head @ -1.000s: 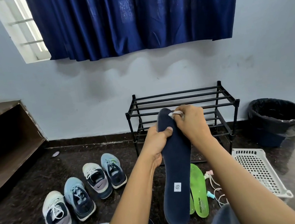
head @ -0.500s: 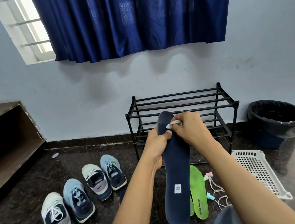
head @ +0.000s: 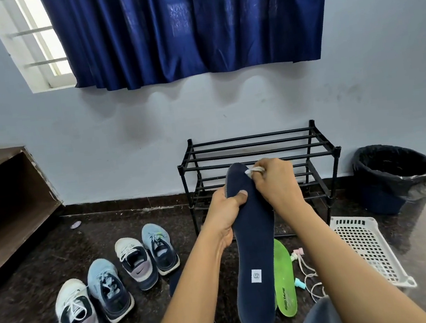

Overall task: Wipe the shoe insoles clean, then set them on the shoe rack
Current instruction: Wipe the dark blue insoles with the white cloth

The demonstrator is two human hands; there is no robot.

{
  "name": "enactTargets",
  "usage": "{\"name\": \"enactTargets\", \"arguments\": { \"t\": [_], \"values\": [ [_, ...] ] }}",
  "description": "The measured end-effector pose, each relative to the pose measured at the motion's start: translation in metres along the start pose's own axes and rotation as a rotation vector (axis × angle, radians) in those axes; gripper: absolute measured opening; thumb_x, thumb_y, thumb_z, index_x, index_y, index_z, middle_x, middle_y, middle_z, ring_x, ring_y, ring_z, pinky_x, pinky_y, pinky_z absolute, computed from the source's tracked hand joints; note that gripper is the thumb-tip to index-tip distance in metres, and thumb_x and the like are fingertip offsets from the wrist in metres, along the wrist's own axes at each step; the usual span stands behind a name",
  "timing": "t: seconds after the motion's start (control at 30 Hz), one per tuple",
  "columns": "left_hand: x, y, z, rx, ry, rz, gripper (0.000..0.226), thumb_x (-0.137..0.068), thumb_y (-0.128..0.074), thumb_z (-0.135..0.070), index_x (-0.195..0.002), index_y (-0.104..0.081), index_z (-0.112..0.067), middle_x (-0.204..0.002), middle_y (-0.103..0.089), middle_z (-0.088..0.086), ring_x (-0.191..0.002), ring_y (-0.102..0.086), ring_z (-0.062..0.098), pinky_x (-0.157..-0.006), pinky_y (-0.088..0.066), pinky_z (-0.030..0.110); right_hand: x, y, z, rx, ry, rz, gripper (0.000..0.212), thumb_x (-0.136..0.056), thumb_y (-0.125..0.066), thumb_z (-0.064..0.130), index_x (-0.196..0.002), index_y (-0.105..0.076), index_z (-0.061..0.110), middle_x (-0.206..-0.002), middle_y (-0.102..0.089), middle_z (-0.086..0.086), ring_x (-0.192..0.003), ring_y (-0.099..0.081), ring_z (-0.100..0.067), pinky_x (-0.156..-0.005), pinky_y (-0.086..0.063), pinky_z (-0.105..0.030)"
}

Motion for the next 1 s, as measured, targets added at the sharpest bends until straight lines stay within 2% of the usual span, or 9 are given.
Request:
{"name": "enactTargets", "arguments": {
  "t": [0.17, 0.3, 0.5, 0.67, 0.77, 0.87, 1.0],
  "values": [
    [-0.003, 0.006, 0.000, -0.012, -0.014, -0.032, 0.017, -0.094, -0.053, 0.002, -0.091, -0.067, -0.007, -0.085, -0.068, 0.014, -0.081, -0.065, 0.026, -0.076, -0.050, 0.036, 0.011, -0.014, 0.004, 0.015, 0.050, 0.164, 0.011, -0.085, -0.060, 0.013, -0.083, -0.070, 0.012, -0.066, -0.059, -0.001, -0.061, -0.053, -0.016, -0.050, -0.035, -0.018],
    [-0.004, -0.001, 0.005, 0.010, 0.004, -0.018, 0.018, -0.094, -0.052, 0.003, -0.097, -0.067, -0.007, -0.089, -0.070, 0.014, -0.083, -0.066, 0.026, -0.082, -0.052, 0.039, 0.004, -0.009, -0.003, -0.004, 0.018, 0.082, 0.009, -0.085, -0.063, 0.016, -0.084, -0.070, 0.010, -0.072, -0.065, -0.005, -0.071, -0.060, -0.023, -0.061, -0.041, -0.025],
    [-0.004, -0.007, 0.013, 0.063, 0.054, -0.011, 0.018, -0.094, -0.053, 0.001, -0.105, -0.067, -0.003, -0.092, -0.071, 0.016, -0.084, -0.068, 0.029, -0.084, -0.054, 0.042, -0.002, -0.001, -0.015, -0.014, -0.037, -0.036, 0.018, -0.089, -0.061, 0.019, -0.096, -0.069, 0.005, -0.082, -0.067, -0.014, -0.072, -0.061, -0.026, -0.061, -0.041, -0.024],
    [-0.008, 0.002, 0.009, 0.069, 0.042, -0.048, 0.019, -0.094, -0.052, 0.003, -0.095, -0.069, -0.007, -0.083, -0.071, 0.012, -0.077, -0.067, 0.025, -0.070, -0.054, 0.034, 0.004, -0.025, -0.009, 0.062, 0.013, 0.118, 0.012, -0.086, -0.061, 0.020, -0.086, -0.069, 0.011, -0.081, -0.068, -0.010, -0.075, -0.063, -0.026, -0.061, -0.045, -0.028],
    [-0.011, 0.002, 0.015, 0.102, 0.075, -0.042, 0.018, -0.094, -0.053, 0.003, -0.096, -0.069, -0.007, -0.079, -0.072, 0.009, -0.073, -0.068, 0.022, -0.063, -0.054, 0.030, -0.001, -0.022, -0.010, 0.033, -0.027, 0.077, 0.014, -0.088, -0.059, 0.019, -0.089, -0.069, 0.009, -0.084, -0.068, -0.012, -0.078, -0.063, -0.028, -0.063, -0.047, -0.030],
    [-0.015, -0.004, 0.019, 0.104, 0.086, -0.020, 0.017, -0.095, -0.053, 0.001, -0.101, -0.068, -0.006, -0.080, -0.073, 0.009, -0.071, -0.070, 0.021, -0.062, -0.056, 0.030, -0.007, -0.010, -0.015, 0.025, -0.048, -0.008, 0.016, -0.091, -0.056, 0.016, -0.095, -0.068, 0.007, -0.086, -0.068, -0.014, -0.081, -0.063, -0.030, -0.065, -0.048, -0.032],
    [-0.025, 0.005, 0.020, 0.117, 0.075, -0.064, 0.020, -0.094, -0.051, 0.005, -0.095, -0.069, -0.006, -0.080, -0.070, 0.012, -0.072, -0.067, 0.024, -0.064, -0.053, 0.031, -0.002, -0.034, -0.013, 0.070, -0.032, 0.133, 0.014, -0.088, -0.057, 0.014, -0.092, -0.069, 0.009, -0.086, -0.066, -0.015, -0.080, -0.062, -0.031, -0.063, -0.049, -0.032]
  ]
}}
Point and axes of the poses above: each hand's wrist, its own x-axis away from the middle knuckle, its own y-axis out of the back of the hand, z = x × y, the point moved 10 cm from there along -x, towards the middle knuckle
